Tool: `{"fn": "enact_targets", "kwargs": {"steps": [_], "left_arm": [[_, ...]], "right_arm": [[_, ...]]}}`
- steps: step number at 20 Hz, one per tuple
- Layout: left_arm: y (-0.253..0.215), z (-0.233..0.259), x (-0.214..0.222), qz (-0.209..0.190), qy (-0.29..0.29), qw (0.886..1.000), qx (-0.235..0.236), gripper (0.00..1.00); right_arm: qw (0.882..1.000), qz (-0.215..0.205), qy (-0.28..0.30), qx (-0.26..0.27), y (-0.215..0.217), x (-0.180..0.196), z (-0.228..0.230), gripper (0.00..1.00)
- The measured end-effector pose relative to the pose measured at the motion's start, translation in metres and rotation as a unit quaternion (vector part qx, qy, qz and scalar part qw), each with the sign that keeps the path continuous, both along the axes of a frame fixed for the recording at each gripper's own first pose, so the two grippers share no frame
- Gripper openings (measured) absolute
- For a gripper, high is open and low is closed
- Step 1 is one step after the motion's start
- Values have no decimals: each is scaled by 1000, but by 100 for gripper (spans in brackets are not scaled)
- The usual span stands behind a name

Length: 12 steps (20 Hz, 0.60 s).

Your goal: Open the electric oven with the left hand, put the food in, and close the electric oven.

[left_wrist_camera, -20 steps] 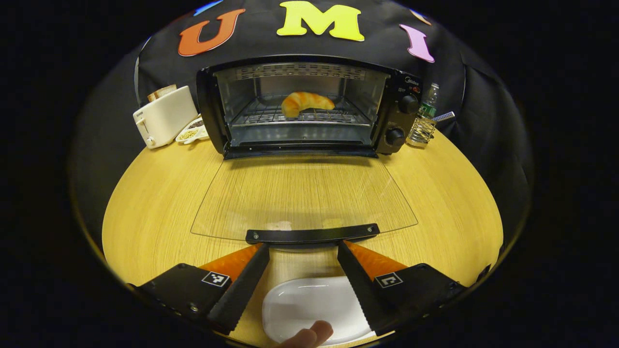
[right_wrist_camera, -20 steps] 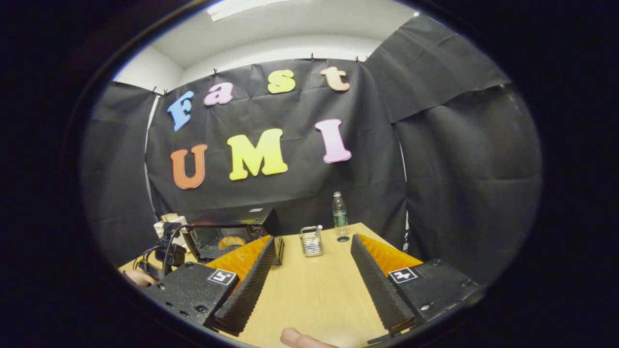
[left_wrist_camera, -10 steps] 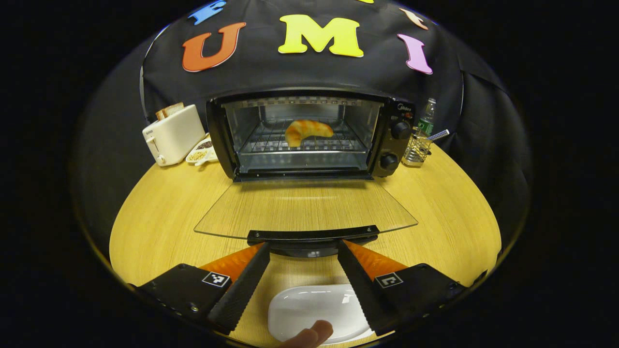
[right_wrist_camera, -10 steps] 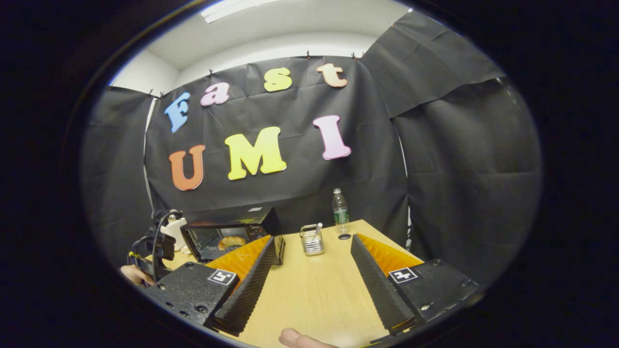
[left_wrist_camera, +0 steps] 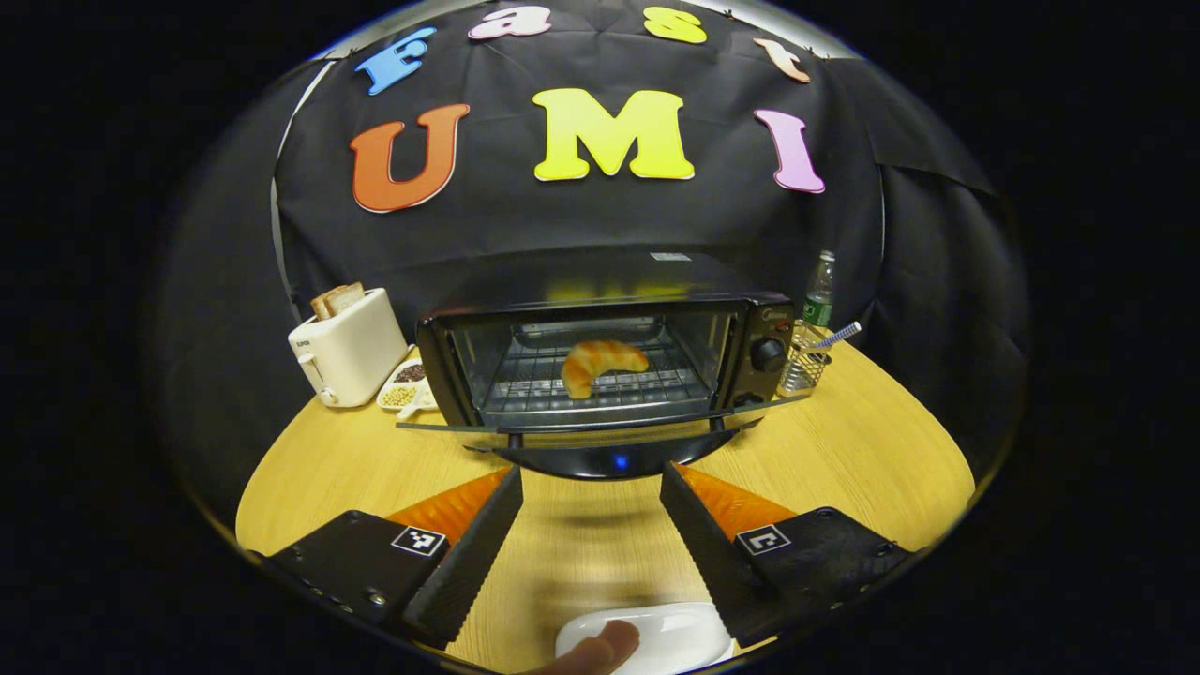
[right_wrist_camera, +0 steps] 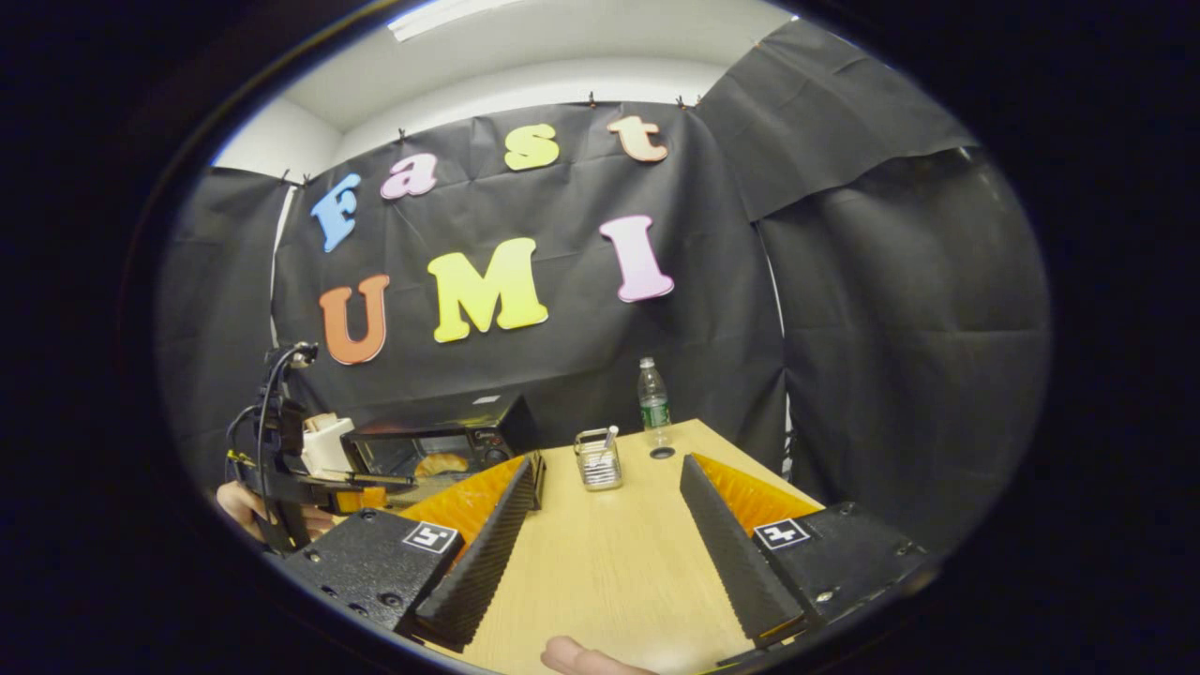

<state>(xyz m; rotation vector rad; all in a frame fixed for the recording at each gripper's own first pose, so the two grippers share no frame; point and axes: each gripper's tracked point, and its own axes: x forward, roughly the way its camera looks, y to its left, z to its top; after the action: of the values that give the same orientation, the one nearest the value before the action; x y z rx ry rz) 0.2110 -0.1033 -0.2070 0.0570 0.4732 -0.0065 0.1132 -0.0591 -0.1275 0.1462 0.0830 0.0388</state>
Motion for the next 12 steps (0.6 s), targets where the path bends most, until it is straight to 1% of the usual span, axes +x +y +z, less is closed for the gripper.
{"fn": "enact_targets", "kwargs": {"steps": [4, 6, 8, 10, 11, 12], "left_arm": [[3, 27, -14, 0, -37, 999, -10, 97], [9, 49, -26, 2, -70, 998, -1, 97], [8, 64, -37, -8, -96, 995, 4, 96], [7, 71, -41, -19, -107, 994, 5, 96], [6, 69, -40, -24, -107, 994, 5, 96], [4, 63, -38, -29, -100, 995, 3, 96]], "right_arm": [[1000, -2, -7, -7, 3, -12, 8, 100], [1000, 0, -10, -6, 8, -20, 12, 99], [1000, 3, -14, -6, 12, -27, 16, 100], [1000, 4, -21, -9, 16, -33, 20, 100], [1000, 6, -23, -10, 18, -33, 20, 95], [1000, 6, -22, -12, 20, -33, 20, 95]]}}
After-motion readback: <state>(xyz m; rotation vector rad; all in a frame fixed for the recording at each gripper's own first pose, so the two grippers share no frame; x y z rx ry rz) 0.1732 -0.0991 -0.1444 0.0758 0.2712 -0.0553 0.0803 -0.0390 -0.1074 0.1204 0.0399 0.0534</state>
